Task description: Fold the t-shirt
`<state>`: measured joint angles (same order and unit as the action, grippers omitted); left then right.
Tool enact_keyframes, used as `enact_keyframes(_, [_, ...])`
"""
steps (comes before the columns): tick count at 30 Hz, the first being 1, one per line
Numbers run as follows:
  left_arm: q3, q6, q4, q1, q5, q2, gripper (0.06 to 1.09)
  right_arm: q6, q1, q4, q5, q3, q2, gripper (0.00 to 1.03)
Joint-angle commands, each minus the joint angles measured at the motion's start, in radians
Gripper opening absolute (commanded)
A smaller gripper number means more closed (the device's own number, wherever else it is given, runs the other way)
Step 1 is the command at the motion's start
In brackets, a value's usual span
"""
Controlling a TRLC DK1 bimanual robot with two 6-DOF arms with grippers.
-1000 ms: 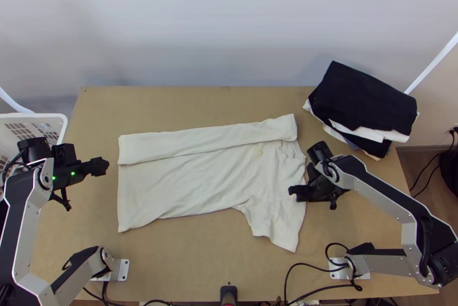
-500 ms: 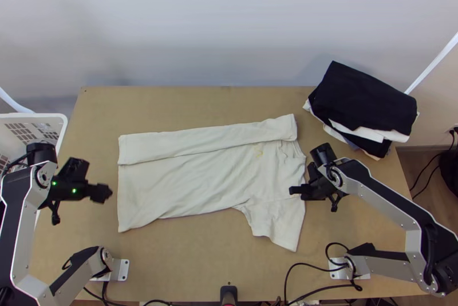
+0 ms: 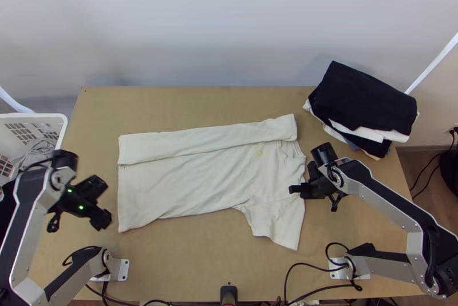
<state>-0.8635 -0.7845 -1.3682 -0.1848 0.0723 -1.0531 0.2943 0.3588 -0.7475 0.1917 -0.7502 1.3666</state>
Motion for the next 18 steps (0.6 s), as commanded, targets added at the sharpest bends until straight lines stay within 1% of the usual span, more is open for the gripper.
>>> enact_keyframes(1, [0.06,0.048,-0.026,0.091,-0.009,0.008,0.87,-0.006,-0.001,0.002,0.003,0.012,-0.02,0.03])
enact_keyframes(6, [0.098,0.205,-0.014,0.294,-0.017,-0.036,0.87,-0.004,-0.003,0.007,0.003,0.008,-0.012,0.03])
enact_keyframes(9, [0.109,0.263,0.011,0.354,-0.023,-0.084,0.87,-0.004,-0.003,0.01,0.002,0.006,-0.012,0.03])
enact_keyframes(15, [0.184,0.281,0.093,0.383,-0.049,-0.137,0.87,-0.009,-0.012,0.013,0.002,0.002,-0.009,0.03])
enact_keyframes(18, [0.21,0.277,0.127,0.369,-0.085,-0.163,0.86,-0.011,-0.018,0.014,0.003,0.002,-0.006,0.03])
